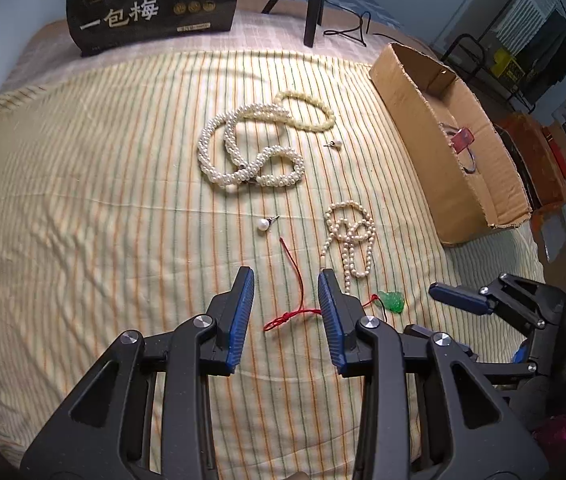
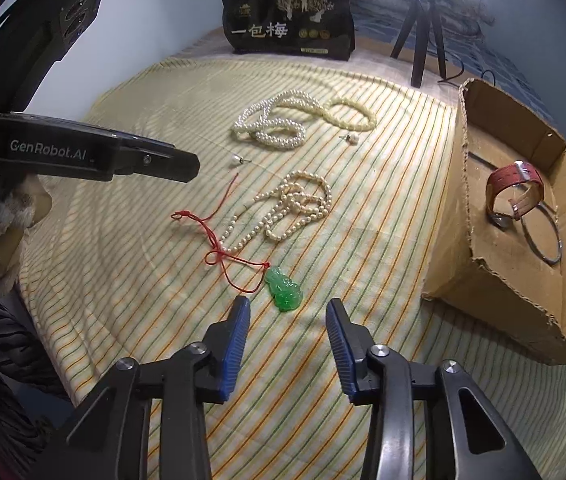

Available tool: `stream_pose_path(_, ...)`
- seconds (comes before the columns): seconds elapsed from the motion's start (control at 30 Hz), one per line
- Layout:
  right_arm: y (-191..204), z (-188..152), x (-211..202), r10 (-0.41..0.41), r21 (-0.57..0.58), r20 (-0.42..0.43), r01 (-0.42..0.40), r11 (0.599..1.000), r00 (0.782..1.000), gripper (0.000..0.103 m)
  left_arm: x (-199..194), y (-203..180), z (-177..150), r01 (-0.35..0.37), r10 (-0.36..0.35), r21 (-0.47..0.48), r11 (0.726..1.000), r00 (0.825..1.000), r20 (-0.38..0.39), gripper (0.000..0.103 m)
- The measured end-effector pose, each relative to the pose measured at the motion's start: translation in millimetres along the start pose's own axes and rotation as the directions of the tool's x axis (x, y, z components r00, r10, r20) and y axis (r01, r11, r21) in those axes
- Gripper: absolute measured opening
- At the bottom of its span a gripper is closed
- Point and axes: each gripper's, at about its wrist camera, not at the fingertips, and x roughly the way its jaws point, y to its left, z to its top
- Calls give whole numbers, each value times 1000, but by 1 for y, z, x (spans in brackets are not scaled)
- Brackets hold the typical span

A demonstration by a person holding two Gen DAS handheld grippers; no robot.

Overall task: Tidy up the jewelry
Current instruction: 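Grasp the pearl strand with red cord with the left tool while the right tool approaches the jade pendant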

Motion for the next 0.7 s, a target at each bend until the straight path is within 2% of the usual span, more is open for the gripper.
stream_pose_path(0.07,-1,1,3,3,0,-6,-3,1000,1000,37,3,0,2,6,-6,-7,1000,1000,-8,28)
stream_pose_path(0.4,-2,5,12,14,11,-15,-14,1000,1000,34,25,-8,10,27,-28,-21,999,998,-47,25)
stream_pose_path(0.6,-1,5,16,19,10,-22,-19,1000,1000,32,38,-16,14,9,-9,-2,1000,998,-63,24)
stream_pose_path(0.7,-2,6,18,21,15,-23,-21,1000,1000,32,46,-18,15,-9,10,8,1000,997,-76,21)
